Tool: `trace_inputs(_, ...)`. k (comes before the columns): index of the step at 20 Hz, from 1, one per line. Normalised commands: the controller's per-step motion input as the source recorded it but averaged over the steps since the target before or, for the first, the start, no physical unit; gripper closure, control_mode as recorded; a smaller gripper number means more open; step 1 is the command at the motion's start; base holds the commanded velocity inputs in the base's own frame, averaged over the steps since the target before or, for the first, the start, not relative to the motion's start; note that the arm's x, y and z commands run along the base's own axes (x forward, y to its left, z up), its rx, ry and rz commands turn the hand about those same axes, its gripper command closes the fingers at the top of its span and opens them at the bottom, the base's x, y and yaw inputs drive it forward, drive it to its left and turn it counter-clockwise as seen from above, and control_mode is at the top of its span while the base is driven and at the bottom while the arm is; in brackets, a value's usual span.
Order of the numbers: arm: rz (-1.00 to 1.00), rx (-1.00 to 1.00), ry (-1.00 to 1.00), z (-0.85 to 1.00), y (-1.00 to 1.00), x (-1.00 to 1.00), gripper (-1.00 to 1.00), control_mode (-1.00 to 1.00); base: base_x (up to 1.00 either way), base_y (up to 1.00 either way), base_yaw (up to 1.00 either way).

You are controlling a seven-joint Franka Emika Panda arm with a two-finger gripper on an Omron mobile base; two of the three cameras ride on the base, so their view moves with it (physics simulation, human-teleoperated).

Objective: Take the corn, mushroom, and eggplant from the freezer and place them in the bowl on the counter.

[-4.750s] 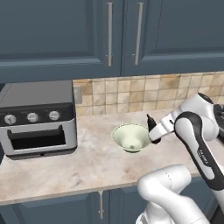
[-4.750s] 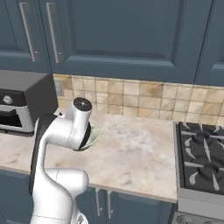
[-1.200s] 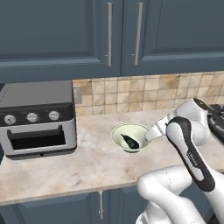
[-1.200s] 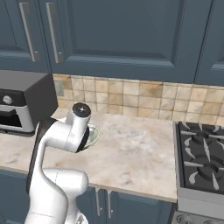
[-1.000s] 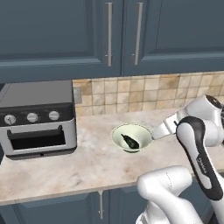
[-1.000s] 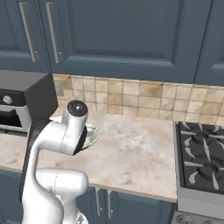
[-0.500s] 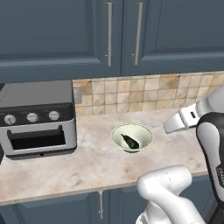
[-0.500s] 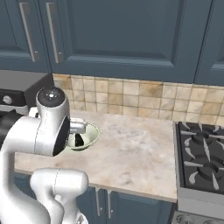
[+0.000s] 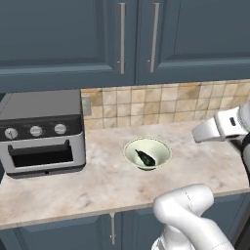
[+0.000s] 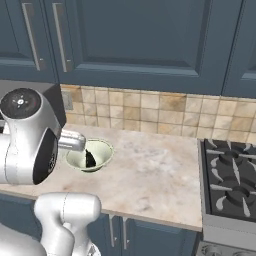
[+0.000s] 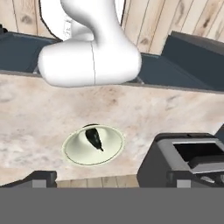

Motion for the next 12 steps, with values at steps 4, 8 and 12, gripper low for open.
trace_inputs(4, -0.23, 0.54, -0.17, 0.07, 0.03, -0.63, -1.00, -1.00, 0.00, 0.00, 0.00)
trace_inputs(8, -0.33, 0.65, -0.17, 0.00, 0.19, -0.41, -1.00, -1.00, 0.00, 0.00, 0.00)
trace_inputs(12, -0.38, 0.63, -0.20, 0.00, 0.42, -0.14, -1.00, -1.00, 0.00, 0.00, 0.00)
